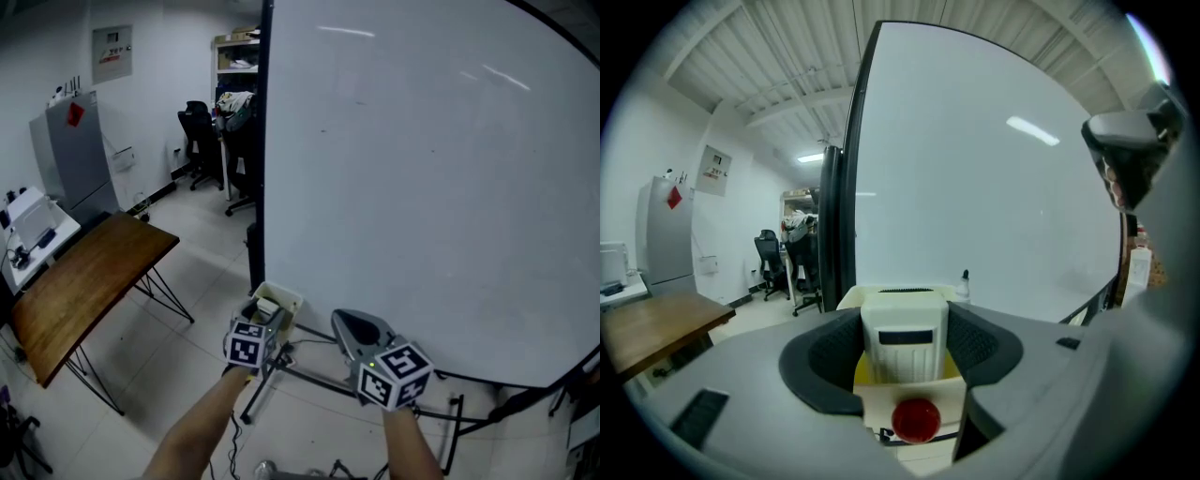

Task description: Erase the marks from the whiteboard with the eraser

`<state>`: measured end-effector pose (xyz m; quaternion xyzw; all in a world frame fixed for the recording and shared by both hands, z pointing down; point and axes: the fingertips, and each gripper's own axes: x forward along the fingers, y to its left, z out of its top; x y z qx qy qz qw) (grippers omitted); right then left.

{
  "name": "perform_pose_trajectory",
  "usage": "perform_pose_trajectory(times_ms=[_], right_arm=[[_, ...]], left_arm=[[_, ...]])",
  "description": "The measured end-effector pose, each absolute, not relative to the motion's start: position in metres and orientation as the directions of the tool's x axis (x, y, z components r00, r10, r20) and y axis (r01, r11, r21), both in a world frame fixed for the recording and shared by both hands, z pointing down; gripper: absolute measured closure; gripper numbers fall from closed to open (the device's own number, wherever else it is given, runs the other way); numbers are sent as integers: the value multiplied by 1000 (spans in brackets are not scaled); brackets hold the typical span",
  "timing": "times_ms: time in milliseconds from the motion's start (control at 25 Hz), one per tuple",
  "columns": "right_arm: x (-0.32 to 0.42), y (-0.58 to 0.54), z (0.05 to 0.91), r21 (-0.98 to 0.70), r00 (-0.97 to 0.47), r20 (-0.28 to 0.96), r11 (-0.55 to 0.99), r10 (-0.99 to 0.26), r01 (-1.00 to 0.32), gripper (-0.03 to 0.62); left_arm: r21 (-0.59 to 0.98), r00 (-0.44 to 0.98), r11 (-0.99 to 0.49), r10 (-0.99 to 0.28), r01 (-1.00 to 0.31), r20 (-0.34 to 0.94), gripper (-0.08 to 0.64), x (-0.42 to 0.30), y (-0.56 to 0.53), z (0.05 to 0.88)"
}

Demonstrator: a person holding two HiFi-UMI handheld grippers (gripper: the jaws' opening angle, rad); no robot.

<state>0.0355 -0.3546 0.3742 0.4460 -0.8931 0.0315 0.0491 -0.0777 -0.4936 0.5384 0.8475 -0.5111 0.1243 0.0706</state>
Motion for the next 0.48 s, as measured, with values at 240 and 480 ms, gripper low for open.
perform_pose_trajectory(times_ms=[240,480], right_arm=[[38,-355,374,-14,-590,108,592,-800,-806,603],[42,-354,370,-11,-581,100,583,-807,-812,603]], left_arm=[[-9,441,-467,-840,-884,317,288,-77,-495,551],[-24,443,-478,-831,-878,336,288,-78,-493,553]])
